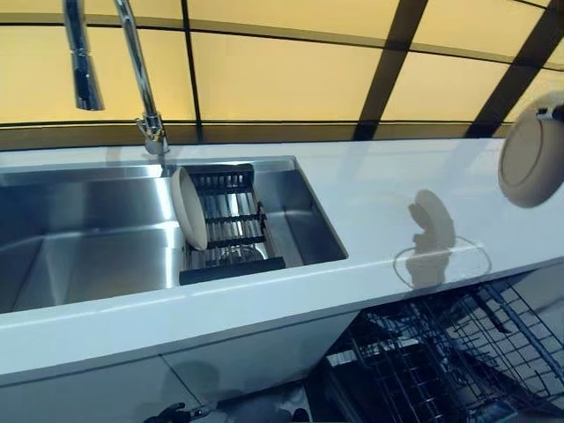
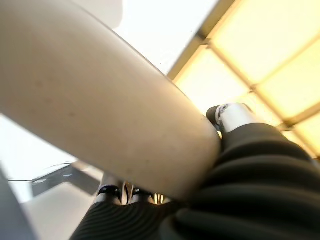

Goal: Take plates into dishwasher

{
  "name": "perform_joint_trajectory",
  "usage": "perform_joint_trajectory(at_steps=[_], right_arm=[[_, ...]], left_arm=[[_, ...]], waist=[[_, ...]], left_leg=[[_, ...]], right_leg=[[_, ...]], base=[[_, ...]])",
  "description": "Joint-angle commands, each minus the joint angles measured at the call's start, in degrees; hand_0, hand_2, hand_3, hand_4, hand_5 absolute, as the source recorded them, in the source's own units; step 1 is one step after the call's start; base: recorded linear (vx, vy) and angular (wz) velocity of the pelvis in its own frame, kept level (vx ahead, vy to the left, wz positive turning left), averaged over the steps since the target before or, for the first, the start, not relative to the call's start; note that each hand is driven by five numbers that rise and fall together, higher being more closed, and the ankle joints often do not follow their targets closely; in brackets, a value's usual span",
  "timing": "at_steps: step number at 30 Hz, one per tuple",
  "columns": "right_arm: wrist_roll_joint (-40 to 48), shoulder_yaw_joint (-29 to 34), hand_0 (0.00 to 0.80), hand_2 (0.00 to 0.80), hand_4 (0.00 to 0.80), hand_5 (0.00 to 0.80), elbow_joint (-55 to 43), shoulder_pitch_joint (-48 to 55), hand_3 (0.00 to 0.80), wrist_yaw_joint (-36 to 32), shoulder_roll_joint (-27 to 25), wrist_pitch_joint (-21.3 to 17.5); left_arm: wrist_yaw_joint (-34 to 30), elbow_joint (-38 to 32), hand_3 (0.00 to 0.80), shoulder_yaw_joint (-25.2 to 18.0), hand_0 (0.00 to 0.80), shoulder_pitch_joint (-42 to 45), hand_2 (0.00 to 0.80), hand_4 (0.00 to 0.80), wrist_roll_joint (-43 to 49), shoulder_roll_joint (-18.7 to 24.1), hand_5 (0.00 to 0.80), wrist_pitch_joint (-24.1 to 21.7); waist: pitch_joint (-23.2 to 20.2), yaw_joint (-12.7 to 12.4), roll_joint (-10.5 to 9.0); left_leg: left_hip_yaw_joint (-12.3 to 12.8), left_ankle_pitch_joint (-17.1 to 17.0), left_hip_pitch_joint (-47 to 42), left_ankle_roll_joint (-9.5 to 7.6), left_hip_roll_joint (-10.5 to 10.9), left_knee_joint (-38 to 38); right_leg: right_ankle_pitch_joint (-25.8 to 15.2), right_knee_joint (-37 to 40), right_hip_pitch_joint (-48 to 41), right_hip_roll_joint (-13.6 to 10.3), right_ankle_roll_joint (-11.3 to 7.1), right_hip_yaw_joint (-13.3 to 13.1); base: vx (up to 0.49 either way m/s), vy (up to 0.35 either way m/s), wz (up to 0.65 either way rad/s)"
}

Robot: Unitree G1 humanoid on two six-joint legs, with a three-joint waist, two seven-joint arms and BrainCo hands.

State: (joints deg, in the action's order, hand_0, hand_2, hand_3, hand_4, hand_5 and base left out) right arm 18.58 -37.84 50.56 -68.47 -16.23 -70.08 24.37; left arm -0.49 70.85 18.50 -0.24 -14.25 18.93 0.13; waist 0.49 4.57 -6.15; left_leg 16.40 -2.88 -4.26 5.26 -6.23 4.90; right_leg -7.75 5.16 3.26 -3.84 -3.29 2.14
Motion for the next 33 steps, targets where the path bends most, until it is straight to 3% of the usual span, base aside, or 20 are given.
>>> perform_joint_trajectory(at_steps=[1,5,17,26,33], right_arm=[[-2.8,2.3,0.8,0.8,0.8,0.8,-1.3,-3.2,0.8,-2.1,-4.8,-4.2],[-3.5,6.3,0.8,0.8,0.8,0.8,-1.8,1.6,0.8,-3.5,-5.9,-3.5],[-6.1,25.8,0.8,0.8,0.8,0.8,-9.8,29.1,0.8,-10.0,-8.5,-5.1],[-10.1,33.2,0.8,0.8,0.8,0.8,-17.1,42.8,0.8,-13.1,-5.6,-8.1],[-16.0,34.1,0.8,0.8,0.8,0.8,-23.1,49.4,0.8,-13.1,-0.6,-12.5]], left_arm=[[-0.6,1.0,0.0,-0.7,0.0,-3.3,0.0,0.0,3.4,1.2,0.0,0.0],[-1.5,1.3,0.0,-1.2,0.0,-3.0,0.0,0.0,4.8,1.2,0.0,0.0],[-3.1,0.6,0.0,-2.5,0.0,-3.1,0.0,0.0,6.1,0.8,0.0,0.2],[-2.4,0.1,0.0,-4.1,0.0,-3.4,0.0,0.0,6.6,0.7,0.0,0.1],[-2.5,0.2,0.0,-5.0,0.0,-3.6,0.0,0.0,7.1,0.2,0.0,0.1]], waist=[[2.8,1.4,-1.65],[2.7,2.4,-1.39],[3.0,6.4,-1.02],[3.7,7.5,-0.76],[4.2,7.8,-0.48]], left_leg=[[-2.6,1.7,-0.7,0.19,-1.4,0.1],[-1.9,1.8,-0.8,0.25,-1.4,0.1],[1.1,2.2,-1.2,0.24,-1.9,0.1],[2.2,2.4,-1.3,0.2,-2.2,0.1],[2.0,2.5,-1.2,0.11,-2.1,0.1]], right_leg=[[1.4,-0.2,-3.4,-2.4,-4.71,-0.6],[1.5,-0.2,-3.1,-2.3,-4.64,-1.1],[1.0,-0.2,-1.8,-1.8,-4.69,-3.0],[0.8,-0.2,-1.1,-1.7,-4.72,-3.6],[0.8,-0.2,-0.9,-1.9,-4.67,-3.6]], base=[[-0.01,0.0,-0.14],[-0.002,0.006,-0.09],[-0.02,-0.005,-0.07],[-0.023,-0.003,-0.08],[-0.009,0.0,0.0]])
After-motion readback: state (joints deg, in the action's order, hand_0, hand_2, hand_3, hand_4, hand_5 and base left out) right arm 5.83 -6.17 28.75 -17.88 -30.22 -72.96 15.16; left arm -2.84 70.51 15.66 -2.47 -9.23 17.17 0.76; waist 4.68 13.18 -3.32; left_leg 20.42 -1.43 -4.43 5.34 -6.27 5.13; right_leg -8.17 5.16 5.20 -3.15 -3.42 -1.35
